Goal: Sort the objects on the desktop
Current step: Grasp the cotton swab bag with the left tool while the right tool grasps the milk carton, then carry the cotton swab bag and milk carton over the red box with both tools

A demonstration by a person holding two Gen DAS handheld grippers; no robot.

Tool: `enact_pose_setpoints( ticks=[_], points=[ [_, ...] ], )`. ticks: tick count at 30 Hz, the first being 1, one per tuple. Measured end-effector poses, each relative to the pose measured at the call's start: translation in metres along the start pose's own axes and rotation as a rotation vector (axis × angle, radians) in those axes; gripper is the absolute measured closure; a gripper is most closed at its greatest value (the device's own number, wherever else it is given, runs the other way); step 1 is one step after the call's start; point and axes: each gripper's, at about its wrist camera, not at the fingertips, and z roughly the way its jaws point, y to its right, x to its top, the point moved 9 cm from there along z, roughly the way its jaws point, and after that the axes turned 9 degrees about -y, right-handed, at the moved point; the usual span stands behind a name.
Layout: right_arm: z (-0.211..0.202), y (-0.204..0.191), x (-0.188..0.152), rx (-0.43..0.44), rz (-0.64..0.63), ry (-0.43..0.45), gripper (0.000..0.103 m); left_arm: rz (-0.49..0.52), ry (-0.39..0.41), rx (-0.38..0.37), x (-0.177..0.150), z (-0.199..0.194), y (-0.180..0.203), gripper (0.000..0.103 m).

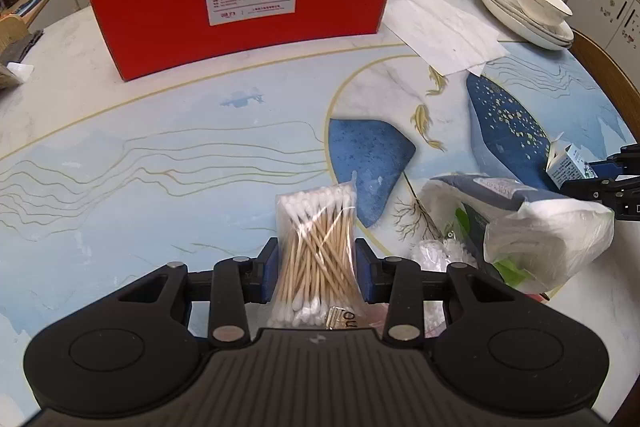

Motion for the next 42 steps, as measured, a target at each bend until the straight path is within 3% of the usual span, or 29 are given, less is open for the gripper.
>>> enact_pose_setpoints(
  ticks=[24, 35, 42],
  points=[
    [-0.062, -0.045, 0.091, 0.117, -0.003, 0.141, 0.074, 0.011, 0.122, -0.033, 0.050, -0.057, -0.012, 0.066],
    [-0.089, -0.078, 0.156, 0.153, -0.074, 0.195, 0.074, -0.006, 0.163, -0.030, 0.106, -0.091, -0.034, 0.066],
    [-0.099, -0.094, 0.207, 0.158, -0.144, 0.224, 0.074, 0.030, 0.204, 0.018, 0.154, -0.111, -0.051, 0.066]
  ],
)
